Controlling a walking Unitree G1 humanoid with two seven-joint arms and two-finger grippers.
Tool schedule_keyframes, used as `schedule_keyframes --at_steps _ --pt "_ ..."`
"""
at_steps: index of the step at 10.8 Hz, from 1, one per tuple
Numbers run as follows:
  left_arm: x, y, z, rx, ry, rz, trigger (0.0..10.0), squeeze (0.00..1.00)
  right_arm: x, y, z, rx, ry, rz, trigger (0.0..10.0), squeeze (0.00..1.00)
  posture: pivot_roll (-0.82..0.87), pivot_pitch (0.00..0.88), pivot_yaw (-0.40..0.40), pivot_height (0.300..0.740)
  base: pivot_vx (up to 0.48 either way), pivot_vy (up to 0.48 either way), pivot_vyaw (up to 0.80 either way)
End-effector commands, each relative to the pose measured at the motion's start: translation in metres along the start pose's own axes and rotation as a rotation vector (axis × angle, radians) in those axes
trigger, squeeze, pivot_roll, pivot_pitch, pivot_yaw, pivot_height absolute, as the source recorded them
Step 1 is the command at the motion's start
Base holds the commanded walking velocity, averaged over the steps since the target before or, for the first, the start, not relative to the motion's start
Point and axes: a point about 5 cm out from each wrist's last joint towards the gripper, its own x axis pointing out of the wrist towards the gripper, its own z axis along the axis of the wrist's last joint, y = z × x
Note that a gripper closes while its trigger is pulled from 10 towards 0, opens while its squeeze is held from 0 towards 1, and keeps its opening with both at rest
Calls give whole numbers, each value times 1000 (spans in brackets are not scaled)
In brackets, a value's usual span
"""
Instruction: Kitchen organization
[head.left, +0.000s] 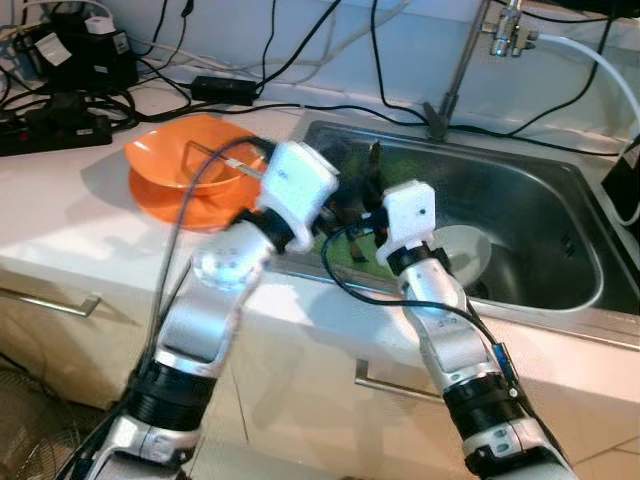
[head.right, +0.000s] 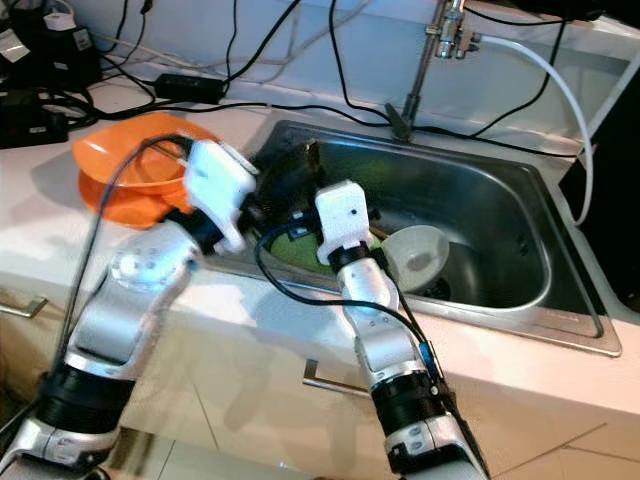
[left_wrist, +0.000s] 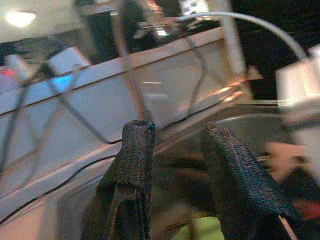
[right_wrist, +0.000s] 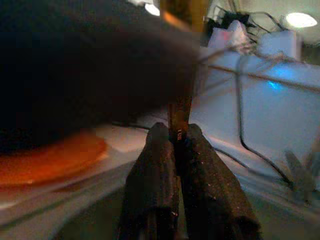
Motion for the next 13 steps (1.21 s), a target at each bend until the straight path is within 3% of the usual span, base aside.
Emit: schedule_keyframes --at_steps 1,4,5,7,9,11,13 --pt "3 -7 7 18 -34 -45 10000 0 3 2 10 11 -29 8 0 0 237 31 -53 740 0 0 0" --pt "2 -3 2 75 -5 -14 10000 0 4 0 13 7 -22 4 0 0 239 30 -54 740 0 0 0" --pt "-2 8 -3 179 44 56 10000 0 4 -6 13 -4 -15 -7 0 0 241 29 -55 740 0 0 0" --pt "-4 23 -1 220 27 168 10000 0 4 -10 14 -9 -10 -16 0 0 241 27 -55 740 0 0 0" --pt "-4 34 8 173 -34 286 10000 0 1 -11 9 -8 11 -25 0 0 240 28 -55 740 0 0 0" --pt "-8 31 0 105 -12 250 10000 0 -2 -20 -2 -31 56 -51 0 0 240 28 -55 740 0 0 0" --pt "-19 17 -20 -12 81 146 10000 0 -1 -41 -8 -77 90 -107 0 0 245 28 -59 740 0 0 0"
